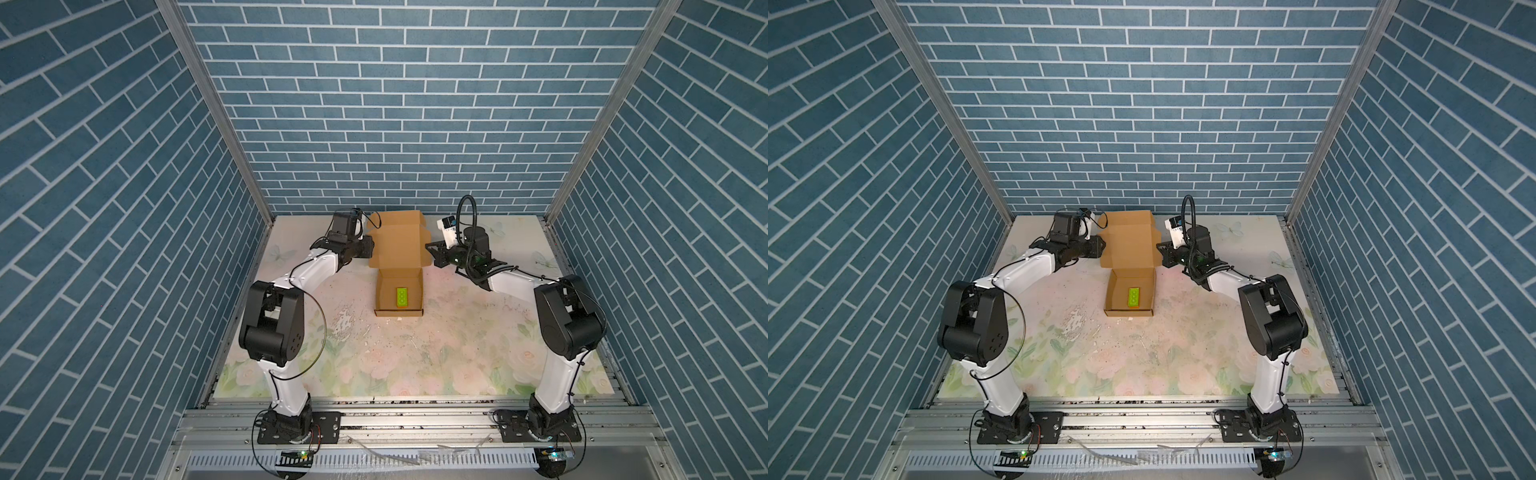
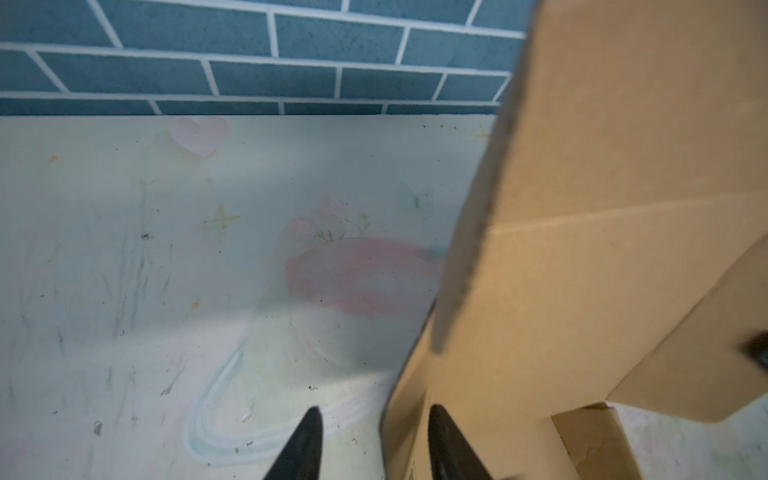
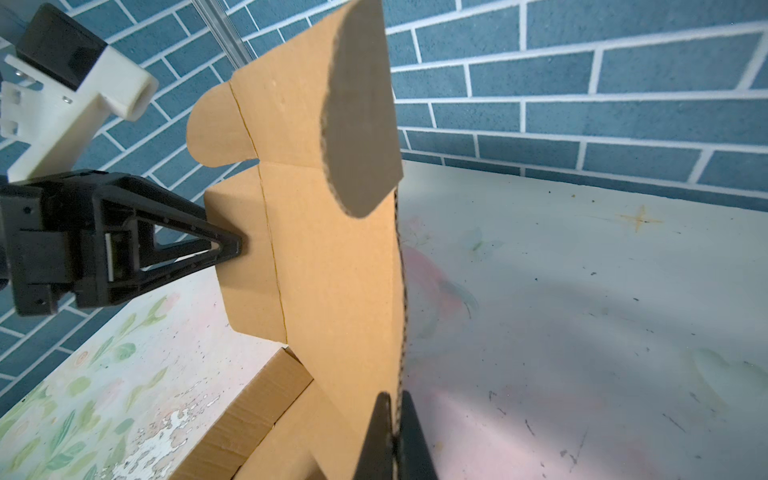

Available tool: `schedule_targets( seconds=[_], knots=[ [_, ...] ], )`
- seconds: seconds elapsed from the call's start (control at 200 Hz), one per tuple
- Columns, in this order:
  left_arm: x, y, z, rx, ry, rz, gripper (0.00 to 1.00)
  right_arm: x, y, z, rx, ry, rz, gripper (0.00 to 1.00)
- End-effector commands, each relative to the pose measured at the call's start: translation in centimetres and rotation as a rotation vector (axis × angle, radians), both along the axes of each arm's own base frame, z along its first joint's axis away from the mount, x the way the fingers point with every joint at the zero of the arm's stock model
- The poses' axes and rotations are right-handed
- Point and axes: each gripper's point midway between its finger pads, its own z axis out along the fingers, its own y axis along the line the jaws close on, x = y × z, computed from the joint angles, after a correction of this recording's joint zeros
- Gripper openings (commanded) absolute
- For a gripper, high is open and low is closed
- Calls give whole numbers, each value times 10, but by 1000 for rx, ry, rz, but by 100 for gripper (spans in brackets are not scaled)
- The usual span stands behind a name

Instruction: Fold the paper box

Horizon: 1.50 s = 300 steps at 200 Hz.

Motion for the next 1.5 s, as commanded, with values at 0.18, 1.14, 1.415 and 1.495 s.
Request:
schedule_targets(
  seconds=[0.18,1.14,1.415,1.495],
  knots=[
    [4,-9,8,-33,-45,-30,26,0,2,23,8,-71,22,0],
    [-10,-30,7,18,-85,-28,9,10,0,46,26,-96,-4,11],
    [-11,-28,12,11,-94,-9,9,13,2,56,23,-101,5,15],
    [-12,-29,13,4,-99,-4,9,14,1,56,18,-99,-4,14]
  ],
)
